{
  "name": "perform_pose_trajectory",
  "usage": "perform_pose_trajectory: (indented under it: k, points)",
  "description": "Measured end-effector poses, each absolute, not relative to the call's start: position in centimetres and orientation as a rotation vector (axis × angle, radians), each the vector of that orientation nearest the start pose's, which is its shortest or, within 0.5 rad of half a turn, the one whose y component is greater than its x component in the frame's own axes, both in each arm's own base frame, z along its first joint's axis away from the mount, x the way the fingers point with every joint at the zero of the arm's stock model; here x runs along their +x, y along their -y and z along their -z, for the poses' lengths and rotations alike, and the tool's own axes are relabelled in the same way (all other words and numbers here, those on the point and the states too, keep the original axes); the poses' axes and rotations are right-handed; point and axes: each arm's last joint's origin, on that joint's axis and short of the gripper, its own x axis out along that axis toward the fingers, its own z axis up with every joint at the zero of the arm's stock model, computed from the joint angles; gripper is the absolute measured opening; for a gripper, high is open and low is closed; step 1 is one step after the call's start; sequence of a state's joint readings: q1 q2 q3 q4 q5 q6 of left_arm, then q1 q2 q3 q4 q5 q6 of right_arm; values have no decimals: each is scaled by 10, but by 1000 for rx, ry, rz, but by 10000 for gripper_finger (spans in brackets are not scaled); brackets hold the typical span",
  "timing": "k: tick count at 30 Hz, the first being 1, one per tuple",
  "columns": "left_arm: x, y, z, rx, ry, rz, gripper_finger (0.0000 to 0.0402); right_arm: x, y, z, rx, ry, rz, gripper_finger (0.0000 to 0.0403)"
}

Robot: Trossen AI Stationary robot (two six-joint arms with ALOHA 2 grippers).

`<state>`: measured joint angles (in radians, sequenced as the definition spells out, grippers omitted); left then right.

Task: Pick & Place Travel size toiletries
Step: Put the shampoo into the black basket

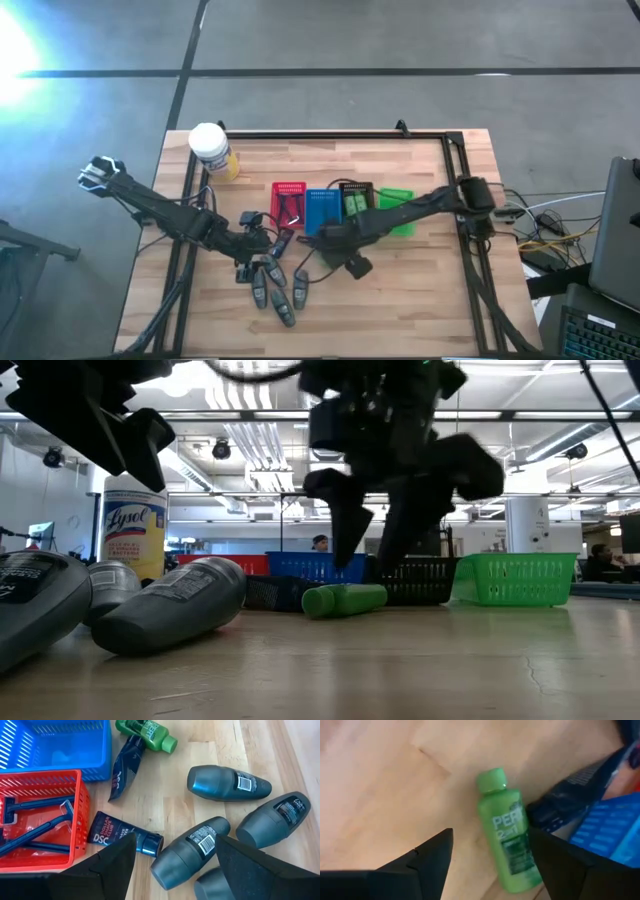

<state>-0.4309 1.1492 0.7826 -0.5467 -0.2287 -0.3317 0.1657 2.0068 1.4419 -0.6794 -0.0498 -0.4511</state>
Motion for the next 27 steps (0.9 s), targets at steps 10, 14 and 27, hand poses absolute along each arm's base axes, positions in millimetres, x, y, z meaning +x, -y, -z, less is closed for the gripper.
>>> perform_pose_trajectory:
  k: [10,14,27]
  points:
    - [202,86,-236,-15,-897,35,273,408,-56,-146,-464,-1334,-492,220]
    - [202,85,-235,-10,-906,32,273,407,-58,-144,-439,-1352,-483,214]
    - [202,84,-235,12,-900,15,273,399,-83,-147,-328,-1409,-404,158]
